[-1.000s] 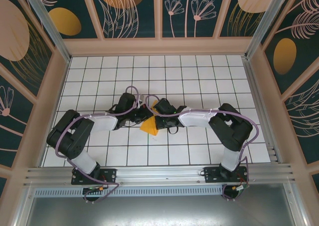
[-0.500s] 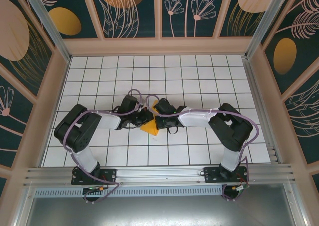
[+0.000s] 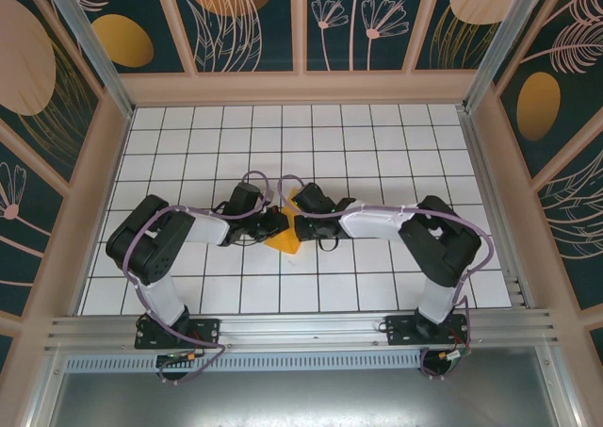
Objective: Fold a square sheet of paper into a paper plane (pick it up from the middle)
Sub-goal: Fold the triangle a second time at the center of the table.
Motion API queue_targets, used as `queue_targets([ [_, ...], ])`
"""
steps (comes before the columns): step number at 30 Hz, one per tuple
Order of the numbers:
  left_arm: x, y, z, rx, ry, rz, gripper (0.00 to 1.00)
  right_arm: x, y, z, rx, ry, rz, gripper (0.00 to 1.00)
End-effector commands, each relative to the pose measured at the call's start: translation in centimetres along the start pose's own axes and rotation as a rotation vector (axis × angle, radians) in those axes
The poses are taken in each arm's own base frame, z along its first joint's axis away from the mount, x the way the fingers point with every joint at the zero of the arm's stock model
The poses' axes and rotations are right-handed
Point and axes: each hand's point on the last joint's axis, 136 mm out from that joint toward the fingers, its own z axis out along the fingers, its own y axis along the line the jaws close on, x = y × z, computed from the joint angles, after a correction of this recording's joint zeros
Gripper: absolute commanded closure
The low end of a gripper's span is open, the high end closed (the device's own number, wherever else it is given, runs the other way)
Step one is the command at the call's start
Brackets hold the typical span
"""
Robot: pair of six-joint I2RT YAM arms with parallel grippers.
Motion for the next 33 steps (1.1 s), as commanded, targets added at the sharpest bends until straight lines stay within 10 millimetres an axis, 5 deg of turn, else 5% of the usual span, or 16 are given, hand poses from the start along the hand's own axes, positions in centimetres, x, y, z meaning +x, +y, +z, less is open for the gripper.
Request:
queue_targets([
  [1, 1.0, 2.9, 0.0, -0.094, 0.013, -0.015, 1.0, -2.6, 1.1, -3.8, -0.077, -0.101, 0.065, 0.72],
  [7, 1.0, 2.6, 0.0, -0.079, 0.015, -0.015, 1.0, -1.5, 3.4, -5.1, -0.255, -0.098, 0.147, 0.69],
  [13, 1.0, 2.5, 0.0, -0.073, 0.021, -0.011, 1.0, -0.1, 6.8, -4.6, -0.462, -0.03, 0.179, 0.91],
  [22, 1.0, 2.3, 0.1, -0.066, 0.023, -0.009, 1.0, 1.1, 6.9, -2.4, -0.448, 0.055, 0.189, 0.97],
  [33, 1.2, 2.4, 0.2, -0.066, 0.035, -0.008, 1.0, 3.2, 4.5, 0.2, -0.333, 0.129, 0.215, 0.97],
])
